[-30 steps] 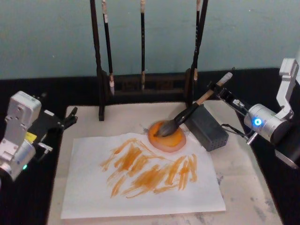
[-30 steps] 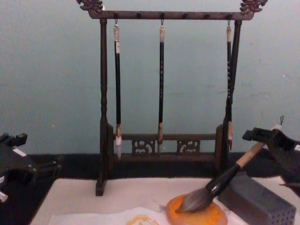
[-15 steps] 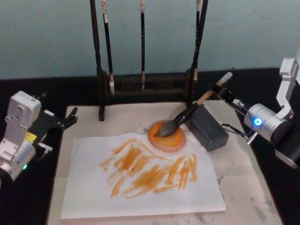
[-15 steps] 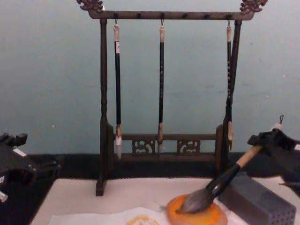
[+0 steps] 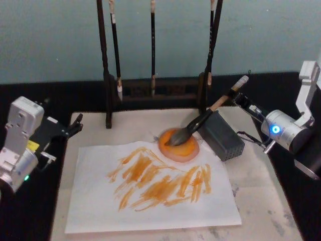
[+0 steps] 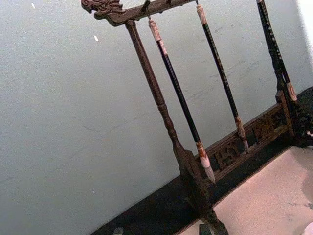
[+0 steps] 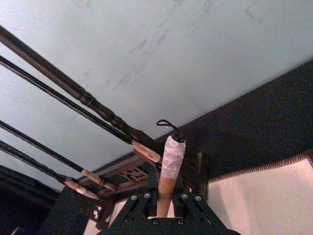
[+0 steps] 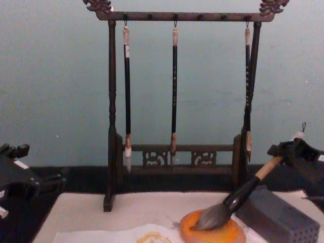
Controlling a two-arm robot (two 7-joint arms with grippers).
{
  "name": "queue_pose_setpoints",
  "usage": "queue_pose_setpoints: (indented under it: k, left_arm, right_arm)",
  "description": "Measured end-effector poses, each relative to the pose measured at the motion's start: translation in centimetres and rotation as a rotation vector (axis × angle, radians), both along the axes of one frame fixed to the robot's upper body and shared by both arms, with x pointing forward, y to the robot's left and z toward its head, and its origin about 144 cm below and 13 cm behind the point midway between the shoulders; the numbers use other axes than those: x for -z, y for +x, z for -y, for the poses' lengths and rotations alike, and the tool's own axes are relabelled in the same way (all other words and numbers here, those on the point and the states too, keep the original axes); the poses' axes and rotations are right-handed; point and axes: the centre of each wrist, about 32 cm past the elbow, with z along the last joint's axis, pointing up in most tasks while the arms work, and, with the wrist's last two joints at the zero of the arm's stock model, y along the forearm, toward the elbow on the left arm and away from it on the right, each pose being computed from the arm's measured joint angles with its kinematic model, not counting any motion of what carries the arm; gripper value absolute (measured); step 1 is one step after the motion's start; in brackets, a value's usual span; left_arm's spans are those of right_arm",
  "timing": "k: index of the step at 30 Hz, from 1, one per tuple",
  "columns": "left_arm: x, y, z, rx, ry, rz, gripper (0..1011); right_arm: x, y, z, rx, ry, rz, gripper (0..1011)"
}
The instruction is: Pick up the brush from the inkstone, write on the paper, then place the brush back to its original position.
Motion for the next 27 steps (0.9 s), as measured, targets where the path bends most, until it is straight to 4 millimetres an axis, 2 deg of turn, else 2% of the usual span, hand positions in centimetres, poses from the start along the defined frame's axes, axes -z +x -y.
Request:
queue_pose_setpoints:
  k: [15,27]
  left_arm:
    - [0.0,0.0,0.0,0.000,0.000,0.000,1001]
    - [0.0,0.0,0.0,0.000,0.000,0.000,1001]
  right_arm:
    - [-1.9,-1.0,-0.3,-0.044,-0.019,0.115,175]
    - [-3.0,-2.9,-1.3,-0.119,-0.172,0.315,175]
